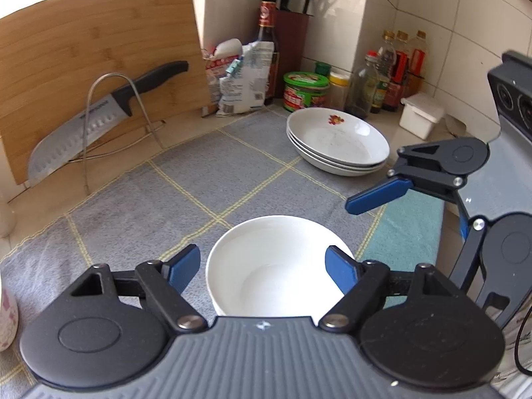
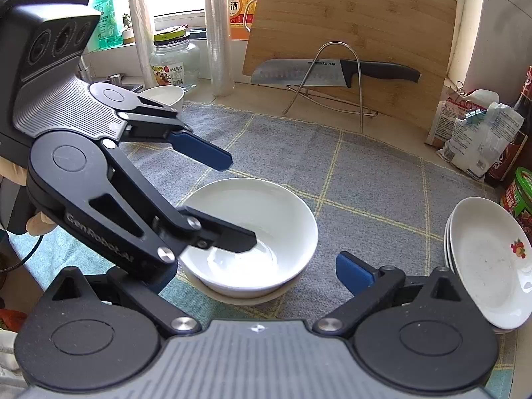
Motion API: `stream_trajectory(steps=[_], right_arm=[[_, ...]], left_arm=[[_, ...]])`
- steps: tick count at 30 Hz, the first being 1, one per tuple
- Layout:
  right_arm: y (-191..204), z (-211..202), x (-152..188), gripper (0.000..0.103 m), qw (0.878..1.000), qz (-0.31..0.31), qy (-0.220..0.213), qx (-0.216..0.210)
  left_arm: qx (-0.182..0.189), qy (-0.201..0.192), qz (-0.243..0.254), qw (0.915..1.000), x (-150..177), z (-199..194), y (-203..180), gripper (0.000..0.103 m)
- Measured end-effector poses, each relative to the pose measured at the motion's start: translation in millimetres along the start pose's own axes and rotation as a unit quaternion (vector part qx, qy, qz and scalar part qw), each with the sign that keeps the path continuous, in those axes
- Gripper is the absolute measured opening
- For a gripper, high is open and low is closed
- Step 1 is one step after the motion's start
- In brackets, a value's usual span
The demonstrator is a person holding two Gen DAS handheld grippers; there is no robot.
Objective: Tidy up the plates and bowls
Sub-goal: 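Lower the held bowl into the other bowl and open the left tool, then reach the right tool to the pink-flowered bowl rim and grip it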
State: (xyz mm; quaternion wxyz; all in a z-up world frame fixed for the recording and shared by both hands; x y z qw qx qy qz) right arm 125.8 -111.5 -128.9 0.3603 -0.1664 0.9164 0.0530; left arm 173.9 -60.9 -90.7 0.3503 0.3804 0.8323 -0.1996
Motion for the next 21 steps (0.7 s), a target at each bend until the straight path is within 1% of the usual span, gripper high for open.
stream_trajectory(steps=[2,4,5,8,10,16,21], right_arm=[[-4,-3,1,0.103,1.0,0.006,-0.004,0.006],[-11,-5,2,0.103,1.0,0.022,-0.008,0.013],[-14,-5,1,0.103,0.999,0.03,-0.011,0.016],[-21,0,3,0.103,0.998,0.045,-0.012,0.028],[-21,3,6,0.103,0.998,0.051,-0.009,0.028],[-17,5,4,0.103,0.998,0.058,-0.01,0.026],[-11,10,1,0.103,0.998,0.06,-0.009,0.033]], left_arm=[[-0.02,-0.011,-0.005,0.9997,0,-8,7,0.082],[-0.049,-0.017,-0.01,0.9986,2,-17,17,0.088],[-0.061,-0.021,-0.014,0.9978,3,-21,22,0.088],[-0.08,-0.029,-0.041,0.9955,11,-31,35,0.09],[-0.094,-0.028,-0.059,0.9934,19,-36,43,0.091],[-0.108,-0.022,-0.087,0.99,42,-43,51,0.091],[-0.104,-0.023,-0.107,0.9885,54,-47,54,0.091]])
Point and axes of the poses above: each gripper's, at about its wrist camera, not at the fingertips, and z roughly the way its jaws point, y to its left, x to its underside, the point moved 10 cm from there along z, roughly the way its jaws point, and after that the axes turned 1 degree about z, right-handed, at the moved point
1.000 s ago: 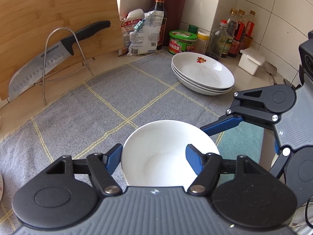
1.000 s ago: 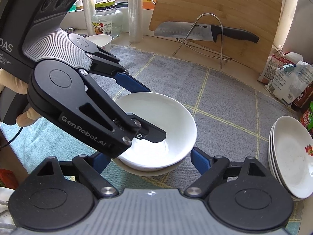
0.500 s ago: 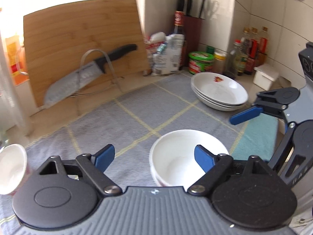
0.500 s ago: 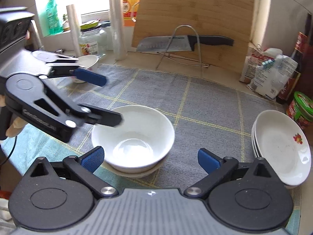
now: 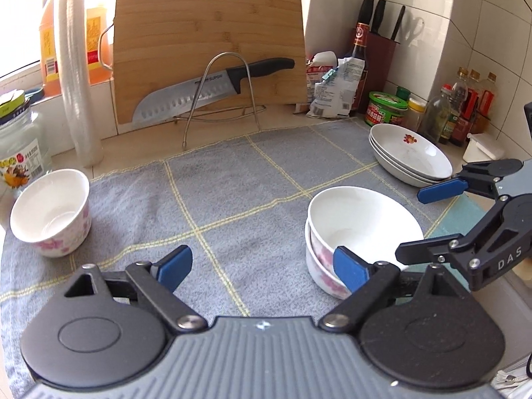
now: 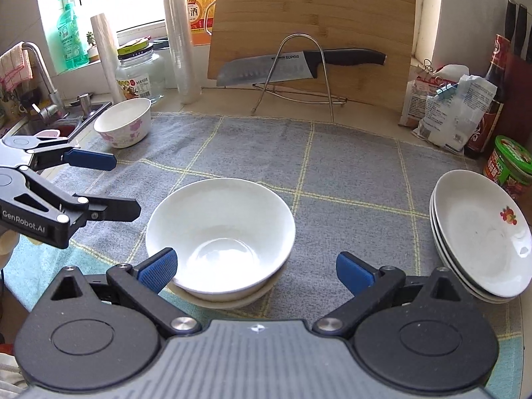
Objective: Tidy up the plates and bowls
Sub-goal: 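Reach the right tool to the pink-flowered bowl rim and grip it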
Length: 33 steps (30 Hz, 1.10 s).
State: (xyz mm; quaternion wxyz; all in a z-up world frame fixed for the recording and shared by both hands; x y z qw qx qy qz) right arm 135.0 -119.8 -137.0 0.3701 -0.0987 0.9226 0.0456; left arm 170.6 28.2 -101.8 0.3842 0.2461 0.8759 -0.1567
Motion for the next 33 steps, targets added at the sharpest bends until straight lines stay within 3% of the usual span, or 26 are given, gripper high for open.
stream_trajectory(steps=[7,11,20,24,29,33], right_arm=[[0,1,6,0.103,1.0,0.015,0.002,0.016],[1,-5,-4,0.103,1.0,0.008,-0.003,0.006],[10,10,-56,0.103,0.996,-0.054,-0.021,-0.071],[21,23,-75,0.103,0.993,-0.073,-0.02,-0.09],[40,35,-98,0.103,0.992,-0.082,-0.016,-0.089],[58,45,-112,0.103,0.993,-0.077,-0.008,-0.088]], left_arm=[[0.001,-0.003,-0.019,0.9998,9,-7,12,0.092],[-0.019,-0.004,-0.035,0.9992,12,-6,23,0.093],[-0.137,-0.023,-0.085,0.9866,9,-20,58,0.101],[-0.189,-0.005,-0.093,0.9775,17,-26,83,0.101],[-0.228,0.016,-0.107,0.9676,24,-18,120,0.101],[-0.232,0.03,-0.093,0.9677,26,-3,142,0.101]])
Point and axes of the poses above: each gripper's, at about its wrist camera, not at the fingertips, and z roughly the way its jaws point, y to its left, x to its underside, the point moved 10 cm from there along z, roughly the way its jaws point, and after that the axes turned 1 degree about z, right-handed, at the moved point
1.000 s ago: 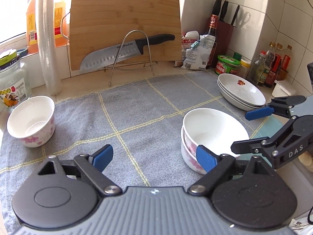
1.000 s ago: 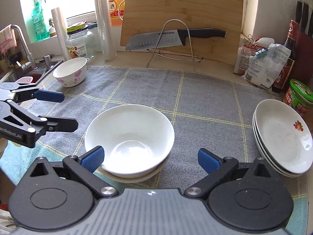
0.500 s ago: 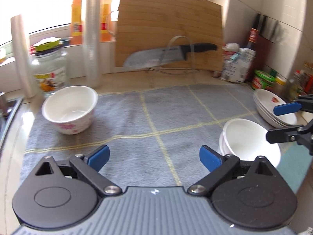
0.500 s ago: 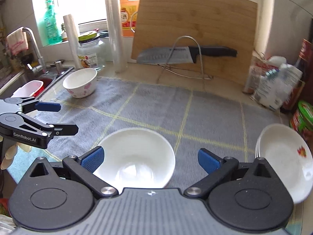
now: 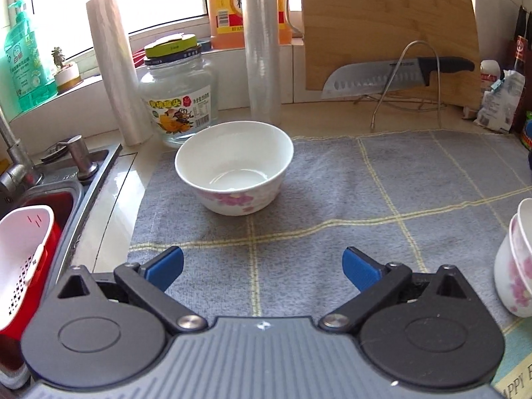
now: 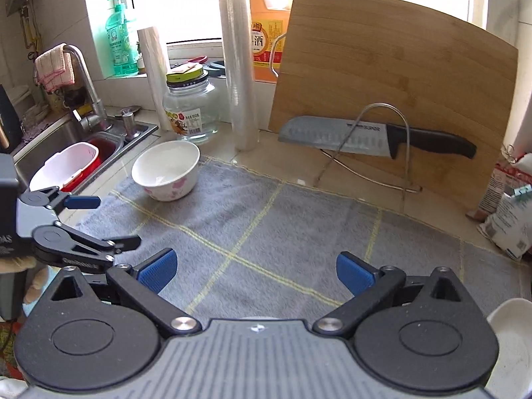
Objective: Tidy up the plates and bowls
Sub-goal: 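Reach the right tool to the pink-flowered bowl rim and grip it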
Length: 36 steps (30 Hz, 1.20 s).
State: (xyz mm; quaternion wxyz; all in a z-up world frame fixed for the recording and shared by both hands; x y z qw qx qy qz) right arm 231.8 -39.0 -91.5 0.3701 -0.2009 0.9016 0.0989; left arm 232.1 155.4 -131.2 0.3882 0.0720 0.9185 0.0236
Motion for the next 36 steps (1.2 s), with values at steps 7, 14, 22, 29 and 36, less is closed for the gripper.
stream_trajectory(steps=[7,14,22,29,36], right_arm=[[33,33,-28,0.103,1.0,0.003,0.027,0.002],[61,71,-49,0.103,0.999,-0.011,0.05,-0.004],[78,113,-69,0.103,0.997,-0.026,0.074,-0.017],[92,154,-82,0.103,0.993,-0.033,0.099,-0.055],[106,183,-87,0.102,0.989,-0.038,0.114,-0.088]], left_arm=[[0.031,0.001,0.005,0.9995,-9,34,14,0.101],[0.061,0.013,-0.002,0.998,-4,60,21,0.101],[0.07,-0.007,0.019,0.9974,-10,68,22,0.102],[0.073,-0.016,0.023,0.997,-17,75,26,0.102],[0.062,-0.03,0.014,0.9975,-24,74,31,0.101]])
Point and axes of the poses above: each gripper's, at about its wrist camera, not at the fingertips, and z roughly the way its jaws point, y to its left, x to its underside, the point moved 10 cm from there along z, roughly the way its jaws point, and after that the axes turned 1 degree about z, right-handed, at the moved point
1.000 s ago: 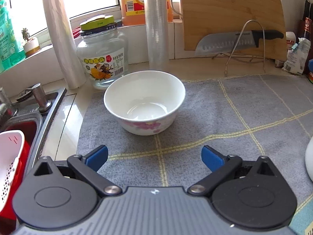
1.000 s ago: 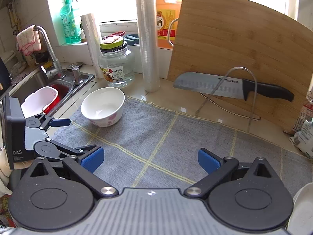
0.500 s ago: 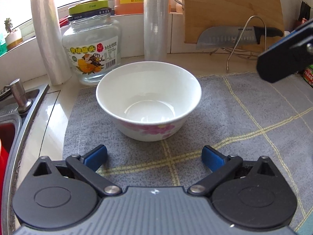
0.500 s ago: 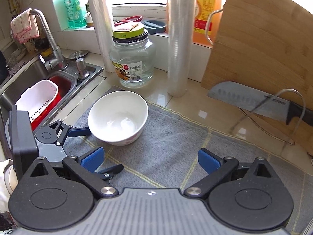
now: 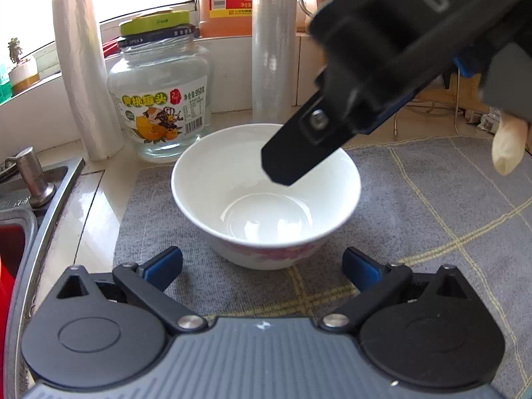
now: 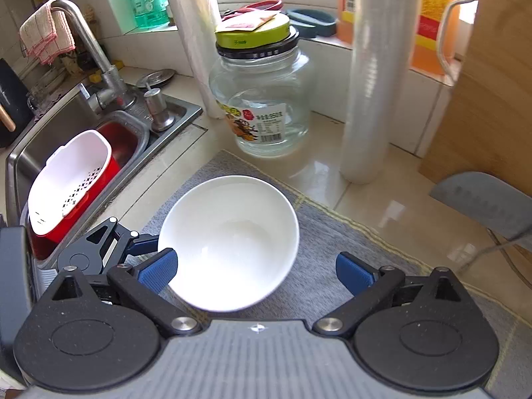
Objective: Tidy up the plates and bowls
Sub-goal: 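Reach the right tool to the pink-flowered bowl rim and grip it, then lift the pink-flowered bowl off the mat with the right tool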
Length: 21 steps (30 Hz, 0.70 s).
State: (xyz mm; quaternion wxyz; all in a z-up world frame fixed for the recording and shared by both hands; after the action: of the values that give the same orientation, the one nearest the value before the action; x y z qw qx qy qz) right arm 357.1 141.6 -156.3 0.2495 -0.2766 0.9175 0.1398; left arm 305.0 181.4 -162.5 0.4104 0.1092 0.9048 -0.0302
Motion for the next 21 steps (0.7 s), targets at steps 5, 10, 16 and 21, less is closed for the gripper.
stream_trajectory(steps=[5,10,16,21], right_arm=[[3,15,-4,0.098,1.0,-0.006,0.01,-0.01],[2,24,-9,0.091,1.0,-0.009,0.016,-0.015],[2,28,-13,0.088,1.0,-0.006,0.015,-0.023],[4,30,-16,0.084,0.999,-0.005,0.014,-0.03]], left_arm=[[-0.002,-0.023,0.006,0.9997,-11,-4,1,0.099],[0.005,-0.028,0.012,0.9995,-15,-4,-2,0.094],[0.009,-0.033,0.014,0.9993,-15,-7,-4,0.092],[0.009,-0.033,0.018,0.9993,-15,-7,-4,0.092]])
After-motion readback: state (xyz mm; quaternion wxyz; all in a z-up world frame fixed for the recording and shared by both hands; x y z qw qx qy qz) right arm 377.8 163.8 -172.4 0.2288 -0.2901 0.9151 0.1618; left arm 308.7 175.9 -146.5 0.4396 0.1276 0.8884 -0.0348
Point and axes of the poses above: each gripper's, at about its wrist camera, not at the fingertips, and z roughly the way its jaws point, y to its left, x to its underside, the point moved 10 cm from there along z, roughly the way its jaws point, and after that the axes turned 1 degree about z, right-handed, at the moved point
